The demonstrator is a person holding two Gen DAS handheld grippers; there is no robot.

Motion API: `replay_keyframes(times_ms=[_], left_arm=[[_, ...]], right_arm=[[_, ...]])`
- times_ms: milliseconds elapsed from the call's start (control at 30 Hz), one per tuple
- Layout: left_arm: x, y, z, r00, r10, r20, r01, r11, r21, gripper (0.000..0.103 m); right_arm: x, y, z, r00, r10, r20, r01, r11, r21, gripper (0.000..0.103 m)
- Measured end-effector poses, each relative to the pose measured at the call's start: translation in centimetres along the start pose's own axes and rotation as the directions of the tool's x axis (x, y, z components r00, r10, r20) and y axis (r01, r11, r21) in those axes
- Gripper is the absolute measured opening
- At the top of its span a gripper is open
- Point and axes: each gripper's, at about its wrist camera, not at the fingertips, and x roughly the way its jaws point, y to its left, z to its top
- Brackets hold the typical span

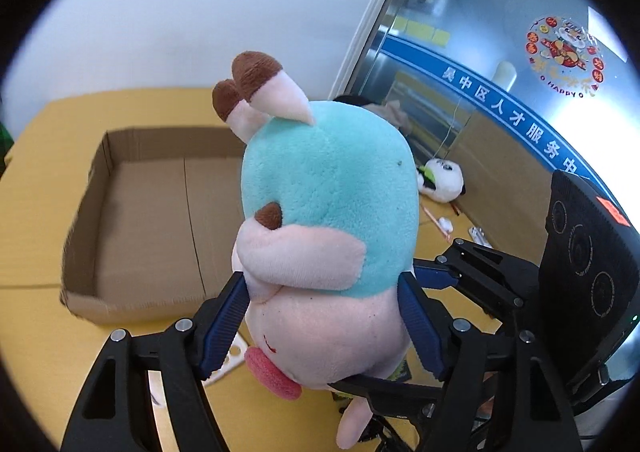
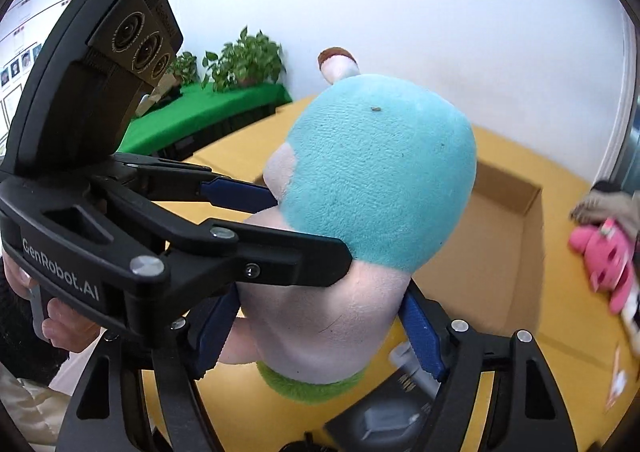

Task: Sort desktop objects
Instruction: 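Lift the plush pig with the left gripper and carry it over the box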

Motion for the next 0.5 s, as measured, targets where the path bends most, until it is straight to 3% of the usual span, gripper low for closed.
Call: replay_keyframes(times_ms=[500], left_arm=[[-4.0,-0.1,8.1,0.99,0.056,0.127,-0.064,0.996,0.055,0.074]], right_arm=[[-0.8,-1.5,10.1,0.997,-0.027,0.066,0.034,0.995,-0.098,0.081]])
